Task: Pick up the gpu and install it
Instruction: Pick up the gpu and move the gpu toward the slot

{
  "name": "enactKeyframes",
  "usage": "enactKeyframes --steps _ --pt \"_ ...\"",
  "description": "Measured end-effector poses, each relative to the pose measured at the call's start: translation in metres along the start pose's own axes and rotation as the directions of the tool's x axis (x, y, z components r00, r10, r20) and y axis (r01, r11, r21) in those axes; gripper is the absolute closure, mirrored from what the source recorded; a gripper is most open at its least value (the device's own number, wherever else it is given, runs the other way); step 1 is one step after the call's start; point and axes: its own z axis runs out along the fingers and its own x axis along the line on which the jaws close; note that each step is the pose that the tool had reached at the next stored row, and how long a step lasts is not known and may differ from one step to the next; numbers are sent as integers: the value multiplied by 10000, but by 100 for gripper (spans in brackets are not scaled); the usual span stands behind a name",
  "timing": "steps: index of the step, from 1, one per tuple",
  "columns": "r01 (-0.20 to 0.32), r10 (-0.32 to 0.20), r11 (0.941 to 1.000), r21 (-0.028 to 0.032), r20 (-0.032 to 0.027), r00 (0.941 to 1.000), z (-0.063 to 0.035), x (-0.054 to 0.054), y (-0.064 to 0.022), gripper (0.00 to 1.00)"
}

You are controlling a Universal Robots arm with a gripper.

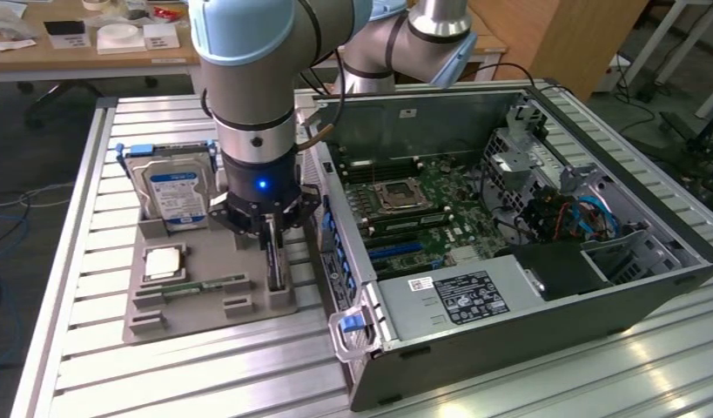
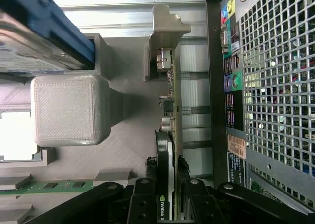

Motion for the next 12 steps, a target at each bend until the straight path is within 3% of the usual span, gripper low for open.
enactKeyframes --steps 12 --pt "3 -3 10000 -1 1 10000 1 0 0 73"
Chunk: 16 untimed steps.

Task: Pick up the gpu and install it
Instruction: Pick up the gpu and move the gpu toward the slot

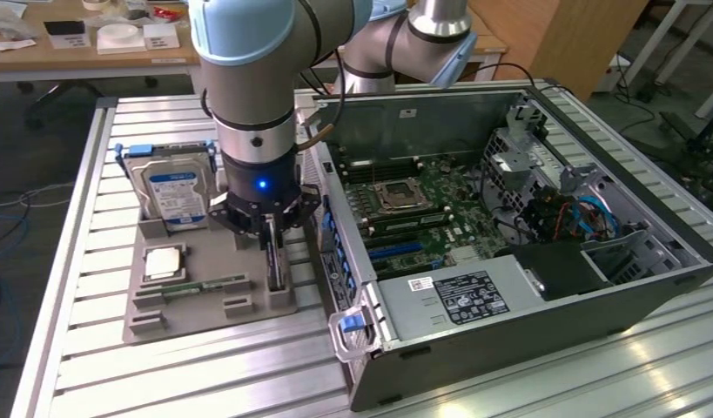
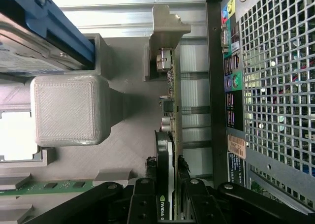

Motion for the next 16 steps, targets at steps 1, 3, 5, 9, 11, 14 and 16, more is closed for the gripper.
enactKeyframes --steps 1,3,5,9,11,14,16 --pt "30 -30 10000 -1 -1 10000 0 0 0 73" --pt "236 -236 9997 -7 -14 9997 1 2 0 73" --pt "472 -472 9989 -14 -27 9989 1 2 0 73" --pt "576 -576 9983 -16 -33 9983 2 2 0 73" --pt "578 -578 9983 -19 -30 9983 2 18 -2 73" --pt "576 -576 9983 -17 -31 9983 1 33 -3 73" --pt "575 -575 9983 -17 -30 9983 1 34 -2 73"
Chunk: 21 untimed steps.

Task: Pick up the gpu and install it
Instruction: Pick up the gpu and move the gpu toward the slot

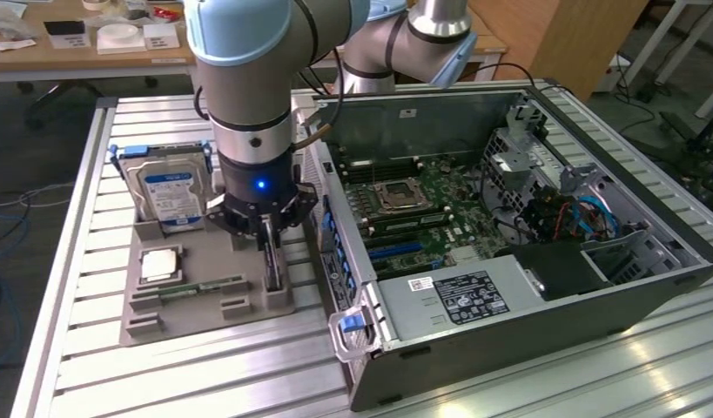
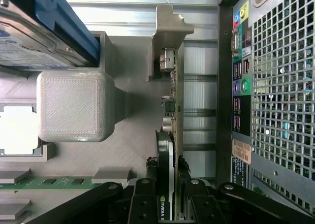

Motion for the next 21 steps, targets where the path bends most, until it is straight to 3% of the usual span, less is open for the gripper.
enactKeyframes --steps 9,21 --pt "0 0 10000 16 -1 10000 -51 -1 3 73" --pt "0 0 10000 20 0 10000 -355 -10 20 73"
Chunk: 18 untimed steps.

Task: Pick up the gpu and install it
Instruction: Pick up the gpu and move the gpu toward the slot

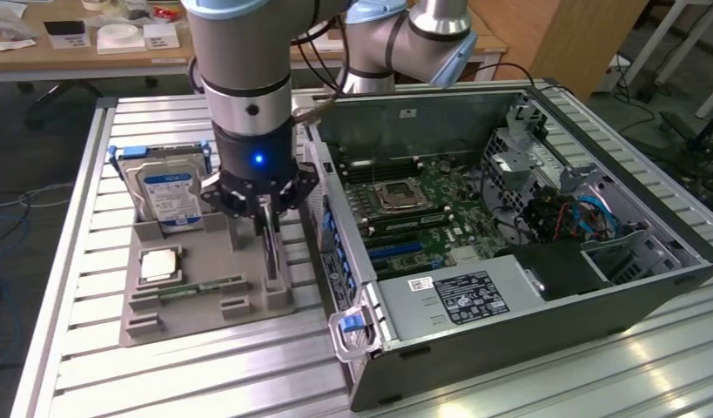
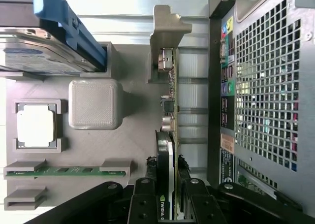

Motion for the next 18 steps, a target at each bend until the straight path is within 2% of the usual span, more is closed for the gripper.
enactKeyframes --steps 10,18 --pt "1 -1 10000 10 -1 10000 -261 -7 14 73" --pt "1 -1 10000 8 3 10000 -304 -8 17 73"
